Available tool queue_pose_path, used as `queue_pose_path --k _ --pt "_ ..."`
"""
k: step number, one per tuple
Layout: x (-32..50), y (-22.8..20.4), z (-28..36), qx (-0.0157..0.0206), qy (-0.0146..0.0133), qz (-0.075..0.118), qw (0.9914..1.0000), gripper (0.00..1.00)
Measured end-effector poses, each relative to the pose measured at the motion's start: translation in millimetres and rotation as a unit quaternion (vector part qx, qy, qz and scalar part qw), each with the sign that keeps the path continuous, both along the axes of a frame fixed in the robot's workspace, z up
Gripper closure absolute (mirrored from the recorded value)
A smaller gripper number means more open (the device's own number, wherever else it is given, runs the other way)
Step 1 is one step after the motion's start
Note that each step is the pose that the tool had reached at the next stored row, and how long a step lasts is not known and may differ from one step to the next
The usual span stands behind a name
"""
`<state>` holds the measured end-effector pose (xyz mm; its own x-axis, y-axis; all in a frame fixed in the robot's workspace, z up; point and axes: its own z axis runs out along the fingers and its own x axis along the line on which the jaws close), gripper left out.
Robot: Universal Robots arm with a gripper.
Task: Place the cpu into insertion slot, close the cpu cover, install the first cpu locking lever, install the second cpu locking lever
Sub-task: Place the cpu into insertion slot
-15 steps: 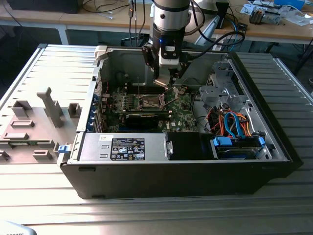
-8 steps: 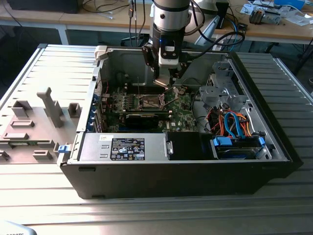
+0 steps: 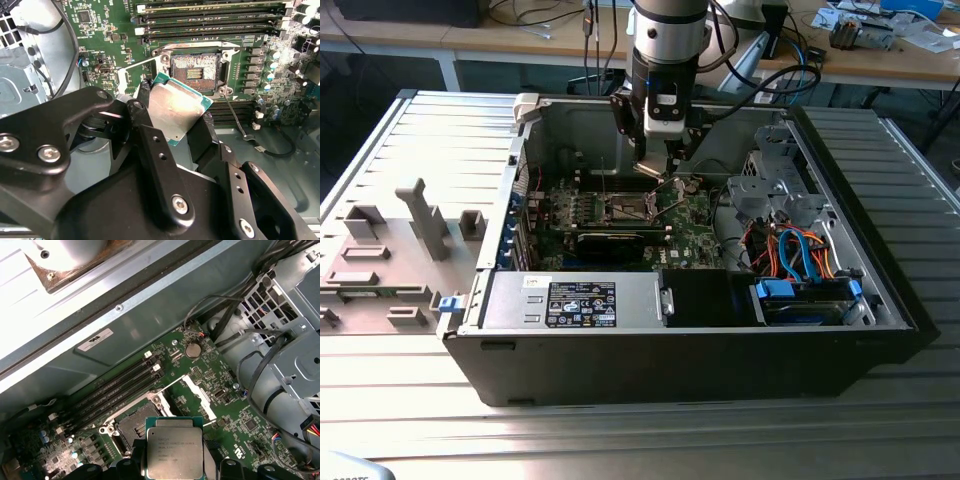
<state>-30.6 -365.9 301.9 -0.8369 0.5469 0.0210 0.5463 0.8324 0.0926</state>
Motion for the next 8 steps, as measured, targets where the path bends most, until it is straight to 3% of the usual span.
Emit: queue_pose_path --k 8 --pt "0.0 0.0 0.0 0.0000 0.0000 -0.002 1.00000 0.46"
